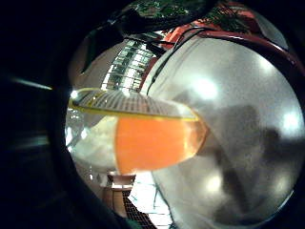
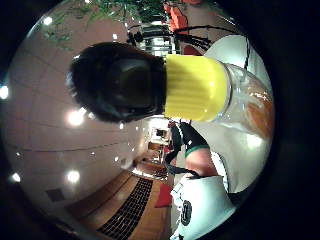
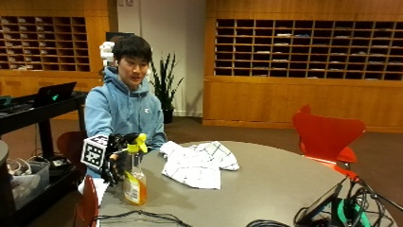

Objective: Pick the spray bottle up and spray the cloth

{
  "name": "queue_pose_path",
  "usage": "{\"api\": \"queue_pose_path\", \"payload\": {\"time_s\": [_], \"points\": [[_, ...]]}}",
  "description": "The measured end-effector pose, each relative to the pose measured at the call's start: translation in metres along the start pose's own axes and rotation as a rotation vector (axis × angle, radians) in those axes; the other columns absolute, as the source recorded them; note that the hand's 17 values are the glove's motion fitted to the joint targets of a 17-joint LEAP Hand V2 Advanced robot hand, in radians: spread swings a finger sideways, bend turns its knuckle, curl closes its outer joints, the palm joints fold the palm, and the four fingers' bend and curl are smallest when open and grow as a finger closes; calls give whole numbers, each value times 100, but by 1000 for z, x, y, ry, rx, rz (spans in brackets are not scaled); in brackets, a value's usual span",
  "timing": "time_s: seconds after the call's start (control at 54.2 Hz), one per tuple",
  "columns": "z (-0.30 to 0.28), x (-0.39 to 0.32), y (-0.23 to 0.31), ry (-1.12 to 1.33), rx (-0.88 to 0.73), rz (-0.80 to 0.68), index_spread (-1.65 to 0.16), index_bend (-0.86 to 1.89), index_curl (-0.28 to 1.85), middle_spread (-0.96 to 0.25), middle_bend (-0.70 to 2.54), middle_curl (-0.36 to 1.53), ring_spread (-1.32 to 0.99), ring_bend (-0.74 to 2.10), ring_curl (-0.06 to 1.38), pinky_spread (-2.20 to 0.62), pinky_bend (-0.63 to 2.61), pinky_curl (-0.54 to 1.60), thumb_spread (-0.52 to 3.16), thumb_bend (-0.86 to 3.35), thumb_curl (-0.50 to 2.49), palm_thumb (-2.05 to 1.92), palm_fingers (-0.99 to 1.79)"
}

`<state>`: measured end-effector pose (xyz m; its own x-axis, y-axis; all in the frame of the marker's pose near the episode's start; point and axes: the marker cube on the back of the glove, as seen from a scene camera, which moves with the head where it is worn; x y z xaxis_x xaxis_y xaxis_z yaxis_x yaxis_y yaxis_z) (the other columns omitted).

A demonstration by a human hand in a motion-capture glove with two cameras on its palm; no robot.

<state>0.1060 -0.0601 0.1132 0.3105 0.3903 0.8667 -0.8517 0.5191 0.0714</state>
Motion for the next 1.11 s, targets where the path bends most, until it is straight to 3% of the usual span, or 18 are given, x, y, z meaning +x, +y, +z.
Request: {"api": "queue_pose_path", "payload": {"time_s": [0.222, 0.498, 0.609, 0.738, 0.775, 1.108], "points": [[10, -1, -17, 20, 31, -22, -17, 11, 20, 3, 32, 38, 4, 56, 34, 21, 45, 32, 89, -3, 43, 79, 42], [15, -1, -26, 37, 39, -18, -24, 13, 25, -11, 34, 39, -11, 59, 35, -1, 41, 33, 87, -2, 43, 82, 100], [16, -2, -31, 50, 52, -30, -25, 18, 29, -13, 23, 38, -14, 57, 37, -11, 43, 35, 85, -2, 44, 86, 111], [20, -4, -34, 70, 26, -30, -25, 21, 34, -14, 17, 37, -16, 53, 37, -18, 41, 36, 83, -1, 45, 92, 117], [21, -4, -34, 76, 22, -35, -25, 16, 34, -16, 34, 42, -17, 48, 37, -19, 37, 36, 80, -1, 46, 94, 124], [28, -8, -37, 67, -61, -36, -25, 17, 38, -19, 38, 45, -19, 44, 38, -28, 41, 39, 57, -3, 56, 100, 124]]}}
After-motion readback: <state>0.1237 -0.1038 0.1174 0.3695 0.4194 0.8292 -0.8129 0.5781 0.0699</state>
